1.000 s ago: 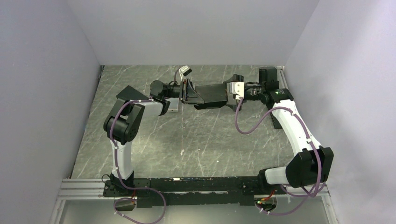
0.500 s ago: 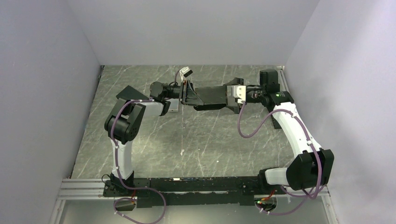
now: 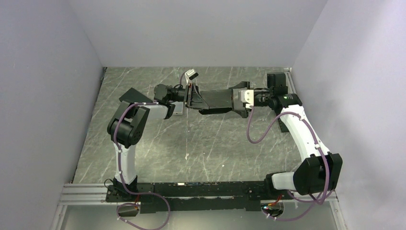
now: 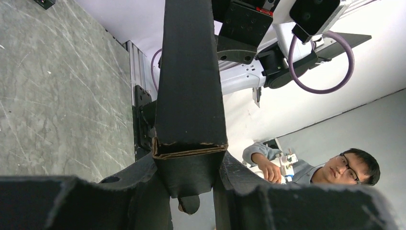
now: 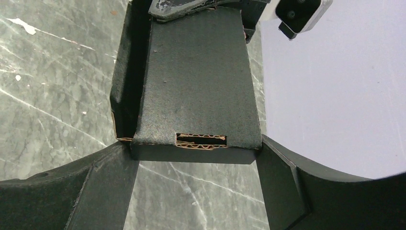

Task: Fold the paper box
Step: Close the paper box at the center of the board.

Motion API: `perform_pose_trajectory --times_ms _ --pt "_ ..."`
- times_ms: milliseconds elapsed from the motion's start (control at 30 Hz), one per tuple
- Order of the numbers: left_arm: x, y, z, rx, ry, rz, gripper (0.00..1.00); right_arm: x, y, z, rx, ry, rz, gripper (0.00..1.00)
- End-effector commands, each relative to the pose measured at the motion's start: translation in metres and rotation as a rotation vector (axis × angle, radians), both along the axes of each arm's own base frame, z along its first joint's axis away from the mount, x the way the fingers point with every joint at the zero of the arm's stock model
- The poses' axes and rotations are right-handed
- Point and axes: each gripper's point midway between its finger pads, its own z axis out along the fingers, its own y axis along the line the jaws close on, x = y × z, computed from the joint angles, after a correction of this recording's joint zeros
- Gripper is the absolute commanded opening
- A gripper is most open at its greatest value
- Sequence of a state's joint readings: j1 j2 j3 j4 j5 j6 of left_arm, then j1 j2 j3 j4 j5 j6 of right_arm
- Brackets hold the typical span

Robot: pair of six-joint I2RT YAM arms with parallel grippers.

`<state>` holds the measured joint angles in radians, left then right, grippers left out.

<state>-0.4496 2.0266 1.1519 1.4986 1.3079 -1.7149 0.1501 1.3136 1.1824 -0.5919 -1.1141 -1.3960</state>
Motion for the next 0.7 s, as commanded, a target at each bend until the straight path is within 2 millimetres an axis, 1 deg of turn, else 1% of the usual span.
perform_pose_trajectory --times_ms 0,100,367,400,433,467,667 --pt "-0.017 -0.014 0.021 -0.055 -0.052 -0.030 0.11 -0.032 0.026 0.019 0.108 -0.004 0.187 0.39" --pt "-0.016 -0.014 0.022 -0.059 -0.053 -0.024 0.14 -0.030 0.026 0.018 0.116 0.023 0.169 0.36" --pt "-0.018 -0.014 0.024 -0.067 -0.064 -0.015 0.30 -0.030 0.025 0.013 0.115 0.053 0.160 0.16" --pt "-0.017 -0.013 0.024 -0.070 -0.066 -0.012 0.32 -0.031 0.025 0.013 0.115 0.056 0.162 0.13" --pt "-0.018 -0.013 0.024 -0.071 -0.068 -0.011 0.35 -0.032 0.025 0.013 0.115 0.051 0.164 0.05" --pt "-0.018 -0.013 0.024 -0.072 -0.070 -0.007 0.38 -0.033 0.025 0.013 0.115 0.047 0.167 0.00" --pt "-0.018 -0.013 0.027 -0.065 -0.093 0.015 0.54 -0.038 0.025 0.008 0.108 0.039 0.182 0.00"
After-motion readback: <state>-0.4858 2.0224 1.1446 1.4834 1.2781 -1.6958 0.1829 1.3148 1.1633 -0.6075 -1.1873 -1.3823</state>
